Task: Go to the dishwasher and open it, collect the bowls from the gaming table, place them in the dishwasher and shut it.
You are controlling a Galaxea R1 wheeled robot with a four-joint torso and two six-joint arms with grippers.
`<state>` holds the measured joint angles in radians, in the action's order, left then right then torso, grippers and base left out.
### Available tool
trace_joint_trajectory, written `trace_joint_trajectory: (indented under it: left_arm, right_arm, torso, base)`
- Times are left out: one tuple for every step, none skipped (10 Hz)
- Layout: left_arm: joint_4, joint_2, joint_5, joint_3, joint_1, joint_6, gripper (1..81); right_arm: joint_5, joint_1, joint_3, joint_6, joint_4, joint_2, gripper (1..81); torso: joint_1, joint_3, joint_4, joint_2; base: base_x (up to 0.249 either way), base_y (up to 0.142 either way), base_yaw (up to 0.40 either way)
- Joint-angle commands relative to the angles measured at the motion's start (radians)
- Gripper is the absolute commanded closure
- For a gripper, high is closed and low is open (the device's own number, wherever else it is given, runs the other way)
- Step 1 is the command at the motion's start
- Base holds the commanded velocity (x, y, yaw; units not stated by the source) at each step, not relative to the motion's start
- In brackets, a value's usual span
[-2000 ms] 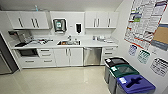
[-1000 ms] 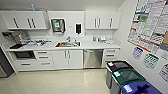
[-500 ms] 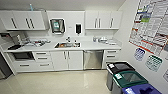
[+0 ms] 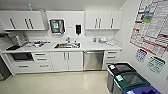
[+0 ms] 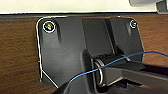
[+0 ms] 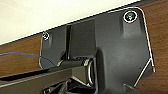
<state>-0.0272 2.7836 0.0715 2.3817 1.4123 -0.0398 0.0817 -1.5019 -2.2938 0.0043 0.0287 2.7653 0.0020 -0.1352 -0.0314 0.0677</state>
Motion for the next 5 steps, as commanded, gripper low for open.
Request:
trace_joint_trajectory:
  left_arm:
    - [-0.003, -0.015, 0.056, -0.007, -0.052, 0.001, 1.0]
    - [-0.003, -0.015, 0.056, -0.007, -0.052, 0.001, 1.0]
    - [-0.003, -0.015, 0.056, -0.007, -0.052, 0.0, 1.0]
    - [-0.003, -0.015, 0.056, -0.007, -0.052, 0.0, 1.0]
    - [-0.005, -0.015, 0.056, -0.007, -0.052, 0.0, 1.0]
  right_arm:
    - [-0.054, 0.039, 0.007, -0.004, 0.002, -0.017, 1.0]
    - [-0.054, 0.039, 0.008, -0.004, 0.003, -0.017, 1.0]
    - [-0.054, 0.039, 0.008, -0.004, 0.003, -0.017, 1.0]
    - [-0.054, 0.039, 0.008, -0.004, 0.003, -0.016, 1.0]
    - [-0.054, 0.039, 0.008, -0.004, 0.002, -0.016, 1.0]
  torso:
    - [0.0, 0.0, 0.0, 0.0]
    - [0.0, 0.0, 0.0, 0.0]
    - [0.0, 0.0, 0.0, 0.0]
    - [0.0, 0.0, 0.0, 0.0]
    - [0.0, 0.0, 0.0, 0.0]
  base:
    - [0.077, 0.0, 0.0]
    - [0.084, 0.0, 0.0]
    - [0.091, 0.0, 0.0]
    - [0.096, 0.0, 0.0]
    - [0.099, 0.0, 0.0]
